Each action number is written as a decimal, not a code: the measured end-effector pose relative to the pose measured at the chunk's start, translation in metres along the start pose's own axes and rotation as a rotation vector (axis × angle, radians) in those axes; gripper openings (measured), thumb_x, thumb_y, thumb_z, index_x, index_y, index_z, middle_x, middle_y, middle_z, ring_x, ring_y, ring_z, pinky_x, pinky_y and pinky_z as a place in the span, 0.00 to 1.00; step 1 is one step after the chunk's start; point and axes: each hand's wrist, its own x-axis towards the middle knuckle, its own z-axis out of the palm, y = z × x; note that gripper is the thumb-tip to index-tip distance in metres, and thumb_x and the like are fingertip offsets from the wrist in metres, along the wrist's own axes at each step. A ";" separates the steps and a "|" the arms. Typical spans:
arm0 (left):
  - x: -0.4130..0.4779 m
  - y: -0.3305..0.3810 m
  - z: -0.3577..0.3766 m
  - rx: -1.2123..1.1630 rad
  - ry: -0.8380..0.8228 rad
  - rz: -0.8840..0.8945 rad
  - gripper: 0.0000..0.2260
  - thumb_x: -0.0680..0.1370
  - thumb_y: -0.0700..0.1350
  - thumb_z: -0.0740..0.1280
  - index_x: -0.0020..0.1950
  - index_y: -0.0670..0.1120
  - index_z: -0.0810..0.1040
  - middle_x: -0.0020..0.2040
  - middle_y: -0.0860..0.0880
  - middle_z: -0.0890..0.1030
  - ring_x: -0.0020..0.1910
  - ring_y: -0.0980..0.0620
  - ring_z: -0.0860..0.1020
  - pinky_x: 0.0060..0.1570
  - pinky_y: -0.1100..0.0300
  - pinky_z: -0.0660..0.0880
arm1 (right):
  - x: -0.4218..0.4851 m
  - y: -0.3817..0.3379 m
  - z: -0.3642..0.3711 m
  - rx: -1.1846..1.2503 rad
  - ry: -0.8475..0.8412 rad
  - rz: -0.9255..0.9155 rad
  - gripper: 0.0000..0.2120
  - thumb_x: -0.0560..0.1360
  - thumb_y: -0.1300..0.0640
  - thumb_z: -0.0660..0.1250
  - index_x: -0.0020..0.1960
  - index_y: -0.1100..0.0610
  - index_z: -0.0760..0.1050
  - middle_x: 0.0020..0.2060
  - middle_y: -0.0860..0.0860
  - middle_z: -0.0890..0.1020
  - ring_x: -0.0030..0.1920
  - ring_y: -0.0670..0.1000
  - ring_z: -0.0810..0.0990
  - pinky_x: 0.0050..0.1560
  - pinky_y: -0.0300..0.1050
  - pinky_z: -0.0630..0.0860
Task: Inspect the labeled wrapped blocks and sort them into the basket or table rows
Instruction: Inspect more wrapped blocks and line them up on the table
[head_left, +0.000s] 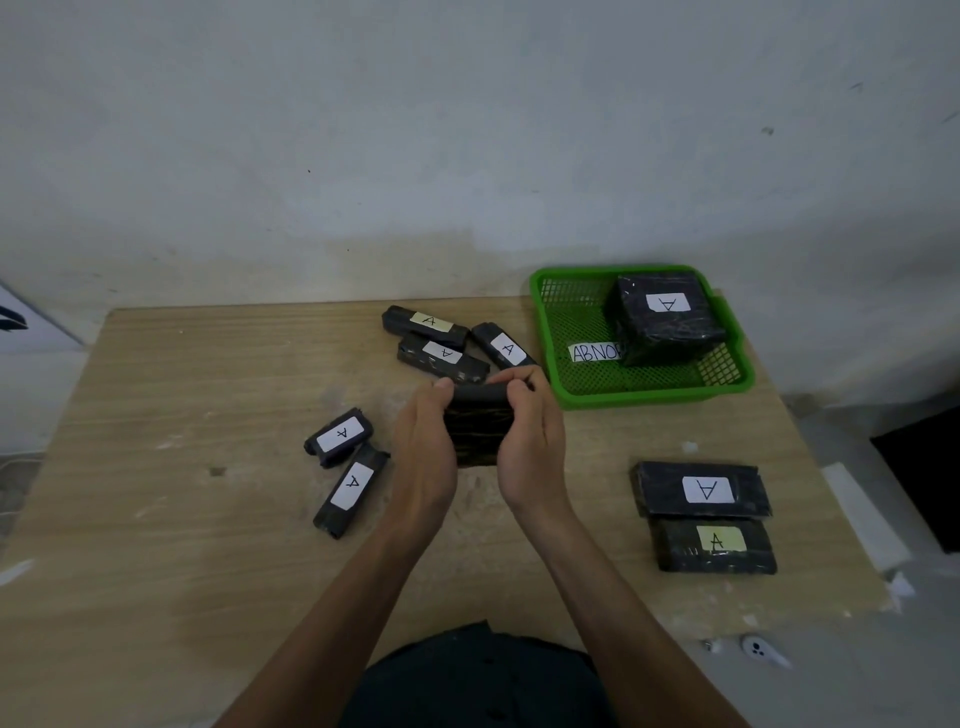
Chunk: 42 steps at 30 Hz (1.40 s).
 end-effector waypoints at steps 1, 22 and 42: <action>0.000 0.000 0.000 0.004 -0.008 -0.015 0.15 0.81 0.46 0.53 0.40 0.43 0.75 0.38 0.47 0.77 0.35 0.57 0.77 0.32 0.66 0.74 | 0.001 0.001 0.000 -0.009 -0.004 0.003 0.09 0.72 0.55 0.54 0.41 0.56 0.71 0.36 0.52 0.76 0.35 0.43 0.76 0.32 0.36 0.73; 0.003 -0.003 -0.018 -0.156 -0.263 -0.434 0.13 0.78 0.33 0.57 0.59 0.44 0.73 0.51 0.45 0.80 0.47 0.49 0.78 0.41 0.56 0.78 | 0.016 0.009 -0.038 -0.156 0.079 0.046 0.12 0.75 0.64 0.62 0.58 0.58 0.74 0.52 0.50 0.80 0.52 0.45 0.78 0.48 0.36 0.73; 0.009 0.001 -0.014 -0.090 -0.103 -0.254 0.14 0.80 0.52 0.57 0.45 0.47 0.79 0.37 0.49 0.83 0.38 0.52 0.81 0.38 0.59 0.76 | 0.011 0.015 -0.039 -0.228 -0.364 0.158 0.18 0.74 0.76 0.59 0.54 0.54 0.69 0.48 0.51 0.79 0.49 0.41 0.79 0.50 0.38 0.76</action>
